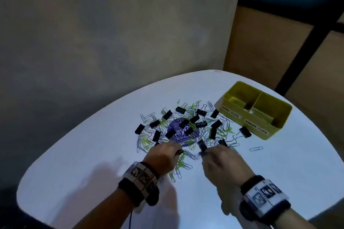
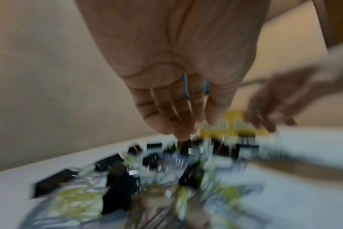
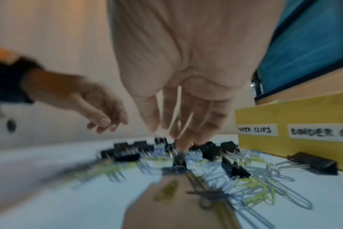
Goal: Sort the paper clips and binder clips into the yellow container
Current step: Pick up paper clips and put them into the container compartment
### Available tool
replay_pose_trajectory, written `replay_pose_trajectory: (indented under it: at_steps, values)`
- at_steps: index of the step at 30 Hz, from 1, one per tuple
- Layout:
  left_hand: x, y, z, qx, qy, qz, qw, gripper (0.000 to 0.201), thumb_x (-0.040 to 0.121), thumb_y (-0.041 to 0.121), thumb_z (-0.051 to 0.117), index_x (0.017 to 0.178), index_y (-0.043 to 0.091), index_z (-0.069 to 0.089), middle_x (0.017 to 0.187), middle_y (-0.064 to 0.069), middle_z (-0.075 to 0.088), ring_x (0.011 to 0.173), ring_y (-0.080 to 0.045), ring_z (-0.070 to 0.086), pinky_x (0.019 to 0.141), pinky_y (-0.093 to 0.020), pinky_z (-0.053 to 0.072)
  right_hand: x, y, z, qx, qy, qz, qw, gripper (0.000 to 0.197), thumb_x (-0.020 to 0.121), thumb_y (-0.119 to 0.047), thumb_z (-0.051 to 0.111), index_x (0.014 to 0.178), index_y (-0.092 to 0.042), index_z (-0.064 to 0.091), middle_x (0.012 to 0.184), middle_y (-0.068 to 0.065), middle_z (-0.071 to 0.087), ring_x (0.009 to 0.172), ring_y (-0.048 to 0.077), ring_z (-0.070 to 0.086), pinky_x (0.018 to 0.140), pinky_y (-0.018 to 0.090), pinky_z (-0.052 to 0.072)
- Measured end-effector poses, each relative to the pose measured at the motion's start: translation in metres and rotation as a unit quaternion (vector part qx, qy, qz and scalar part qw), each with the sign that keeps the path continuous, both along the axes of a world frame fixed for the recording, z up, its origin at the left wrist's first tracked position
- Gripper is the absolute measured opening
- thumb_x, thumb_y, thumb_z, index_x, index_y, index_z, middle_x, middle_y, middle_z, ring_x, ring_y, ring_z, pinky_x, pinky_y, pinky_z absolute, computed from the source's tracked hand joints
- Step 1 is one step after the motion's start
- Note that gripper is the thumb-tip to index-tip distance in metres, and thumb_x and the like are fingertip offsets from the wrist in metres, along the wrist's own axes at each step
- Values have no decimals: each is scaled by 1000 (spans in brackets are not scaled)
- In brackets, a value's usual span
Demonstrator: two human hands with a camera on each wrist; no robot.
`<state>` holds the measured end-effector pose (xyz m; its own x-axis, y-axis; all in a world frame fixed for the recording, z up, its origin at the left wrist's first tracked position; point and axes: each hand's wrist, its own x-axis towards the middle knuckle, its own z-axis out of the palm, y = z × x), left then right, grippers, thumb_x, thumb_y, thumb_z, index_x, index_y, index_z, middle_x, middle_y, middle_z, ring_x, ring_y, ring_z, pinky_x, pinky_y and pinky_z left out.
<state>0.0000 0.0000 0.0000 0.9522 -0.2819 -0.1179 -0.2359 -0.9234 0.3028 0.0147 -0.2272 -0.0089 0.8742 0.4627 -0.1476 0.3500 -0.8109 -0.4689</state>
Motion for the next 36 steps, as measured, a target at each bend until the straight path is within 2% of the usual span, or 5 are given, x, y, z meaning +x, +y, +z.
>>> replay_pose_trajectory:
  at_steps: [9,15,24,30,36]
  values:
    - [44,-3,-29,128,60,-35,989,35,89,30,52,122,16,48,120,-5,47,98,-28,60,80,-39,53,59,18,-29,-117,-14,-9,993,63,88,-17,57,145,-21,28,124,10,44,101,28,57,76,36,50]
    - [60,2,-16,76,29,-22,996,15,92,23,51,103,13,54,106,-2,52,83,-19,62,73,-38,56,72,19,-34,-85,-21,-13,996,35,88,-11,55,123,-16,55,113,7,59,99,28,61,74,33,47]
    - [109,25,-20,89,3,29,996,46,87,16,58,131,16,43,133,-8,40,98,-30,57,75,-41,54,89,38,-18,-18,-39,-47,998,22,91,-15,51,108,-11,65,104,10,65,92,31,63,72,34,50]
    - [26,35,-5,4,-39,69,997,16,90,23,51,103,21,59,108,4,57,92,-18,59,72,-34,54,39,17,-30,-1,-8,-55,998,36,82,-40,41,99,-21,66,101,3,66,95,23,63,77,28,48]
    - [-50,27,-43,42,65,175,982,53,90,44,47,139,29,32,116,-6,47,102,-30,53,74,-40,49,-2,22,-50,-82,-27,-28,996,50,80,-53,52,115,-18,59,112,6,55,109,26,51,84,34,51]
